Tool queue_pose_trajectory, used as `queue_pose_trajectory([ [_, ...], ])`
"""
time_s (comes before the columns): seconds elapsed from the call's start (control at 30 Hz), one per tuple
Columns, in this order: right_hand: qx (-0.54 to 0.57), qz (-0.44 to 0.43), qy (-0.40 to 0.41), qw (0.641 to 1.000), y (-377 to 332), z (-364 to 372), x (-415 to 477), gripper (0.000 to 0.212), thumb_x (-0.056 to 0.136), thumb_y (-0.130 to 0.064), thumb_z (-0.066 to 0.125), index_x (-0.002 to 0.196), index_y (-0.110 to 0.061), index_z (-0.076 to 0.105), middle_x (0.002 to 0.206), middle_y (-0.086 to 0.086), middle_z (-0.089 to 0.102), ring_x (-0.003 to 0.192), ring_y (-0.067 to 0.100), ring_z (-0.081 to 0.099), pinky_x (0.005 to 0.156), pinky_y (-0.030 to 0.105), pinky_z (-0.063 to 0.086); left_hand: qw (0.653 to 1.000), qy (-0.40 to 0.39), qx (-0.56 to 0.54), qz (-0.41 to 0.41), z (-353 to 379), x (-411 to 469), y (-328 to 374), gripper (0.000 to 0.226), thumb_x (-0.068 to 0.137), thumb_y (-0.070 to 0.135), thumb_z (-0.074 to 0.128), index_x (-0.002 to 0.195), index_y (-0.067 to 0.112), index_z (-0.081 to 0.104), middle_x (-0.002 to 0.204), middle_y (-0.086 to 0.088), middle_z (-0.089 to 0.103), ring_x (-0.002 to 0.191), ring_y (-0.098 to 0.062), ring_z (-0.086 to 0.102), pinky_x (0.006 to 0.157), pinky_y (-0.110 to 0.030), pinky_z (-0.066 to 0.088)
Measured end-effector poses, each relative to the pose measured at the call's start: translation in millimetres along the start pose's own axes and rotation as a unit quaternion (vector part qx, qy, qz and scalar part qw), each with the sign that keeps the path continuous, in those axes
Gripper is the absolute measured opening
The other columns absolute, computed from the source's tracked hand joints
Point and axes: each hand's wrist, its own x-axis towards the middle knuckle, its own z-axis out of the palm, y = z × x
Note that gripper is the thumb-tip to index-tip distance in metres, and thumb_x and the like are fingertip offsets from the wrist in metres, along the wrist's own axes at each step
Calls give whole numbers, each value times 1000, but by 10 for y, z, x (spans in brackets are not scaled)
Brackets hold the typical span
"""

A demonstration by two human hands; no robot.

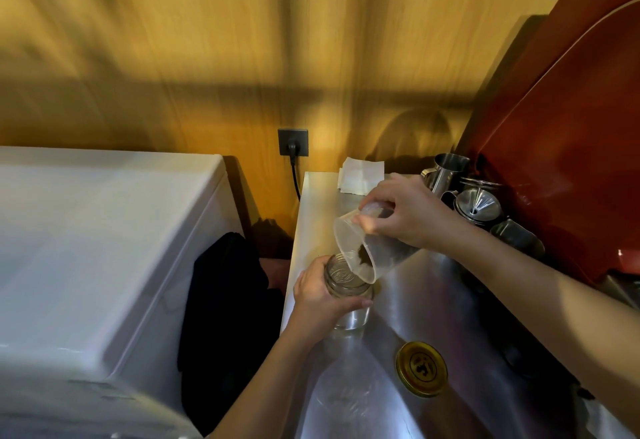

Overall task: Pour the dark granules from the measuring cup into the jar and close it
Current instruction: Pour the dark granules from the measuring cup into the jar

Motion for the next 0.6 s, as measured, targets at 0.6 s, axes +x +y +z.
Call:
queue_pose_trajectory([
  [0.6, -63, -77, -22, 995, -135, 38, 14, 31, 78, -37, 67, 92, -9, 69, 76, -6, 51, 85, 16, 40, 82, 36, 24, 1000, 7, 7, 12, -7, -12, 29, 79, 41, 44, 85, 109, 35, 47, 115, 1, 61, 115, -25, 52, 99, -49, 43],
])
